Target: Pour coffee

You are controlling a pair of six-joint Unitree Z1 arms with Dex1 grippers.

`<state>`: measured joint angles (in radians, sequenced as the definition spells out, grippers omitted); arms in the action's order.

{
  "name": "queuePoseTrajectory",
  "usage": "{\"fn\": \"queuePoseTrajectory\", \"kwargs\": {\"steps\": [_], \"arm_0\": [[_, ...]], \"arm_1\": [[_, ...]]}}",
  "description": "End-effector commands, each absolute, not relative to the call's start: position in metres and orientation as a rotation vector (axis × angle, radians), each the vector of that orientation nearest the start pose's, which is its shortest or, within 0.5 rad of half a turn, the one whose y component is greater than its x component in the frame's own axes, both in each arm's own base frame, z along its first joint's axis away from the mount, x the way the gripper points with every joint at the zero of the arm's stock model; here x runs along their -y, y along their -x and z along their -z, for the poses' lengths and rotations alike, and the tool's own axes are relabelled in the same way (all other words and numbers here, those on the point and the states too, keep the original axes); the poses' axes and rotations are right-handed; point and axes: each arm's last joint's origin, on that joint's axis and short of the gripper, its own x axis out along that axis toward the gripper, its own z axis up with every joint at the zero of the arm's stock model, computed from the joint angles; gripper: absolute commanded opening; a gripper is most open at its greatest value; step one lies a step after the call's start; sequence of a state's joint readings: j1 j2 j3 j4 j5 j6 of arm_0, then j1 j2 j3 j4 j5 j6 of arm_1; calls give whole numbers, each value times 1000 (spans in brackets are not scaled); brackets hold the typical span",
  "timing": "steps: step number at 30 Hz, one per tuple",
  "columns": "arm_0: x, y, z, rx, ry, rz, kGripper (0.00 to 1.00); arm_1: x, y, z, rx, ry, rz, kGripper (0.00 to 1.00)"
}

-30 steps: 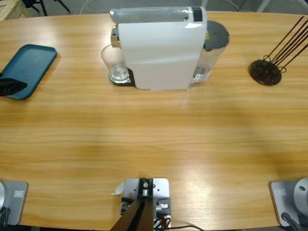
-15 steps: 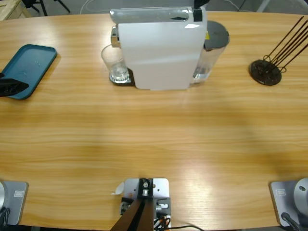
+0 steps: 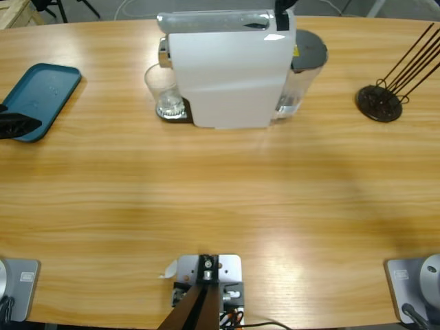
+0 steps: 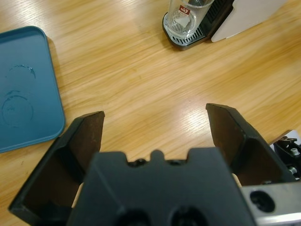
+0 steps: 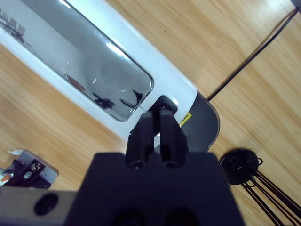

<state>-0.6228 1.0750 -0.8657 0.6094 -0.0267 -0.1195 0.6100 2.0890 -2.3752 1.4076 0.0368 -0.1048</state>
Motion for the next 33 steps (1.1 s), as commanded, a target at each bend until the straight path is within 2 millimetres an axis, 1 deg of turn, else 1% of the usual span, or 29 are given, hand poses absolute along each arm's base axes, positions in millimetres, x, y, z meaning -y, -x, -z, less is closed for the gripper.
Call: {"fn": "queuePoseTrajectory", "kwargs": {"steps": [1, 6, 15, 33], "arm_0": [[87, -119, -328, -877, -128, 565, 931], [87, -119, -328, -877, -128, 566, 931], [87, -119, -328, -878, -127, 565, 931], [87, -119, -328, -880, -124, 572, 931]], "arm_1": [[-239, -360, -394, -1124, 435, -589, 0], [-234, -360, -395, -1127, 439, -578, 0], [-234, -359, -395, -1131, 438, -581, 0], [-234, -354, -377, -1192, 450, -584, 0]]}}
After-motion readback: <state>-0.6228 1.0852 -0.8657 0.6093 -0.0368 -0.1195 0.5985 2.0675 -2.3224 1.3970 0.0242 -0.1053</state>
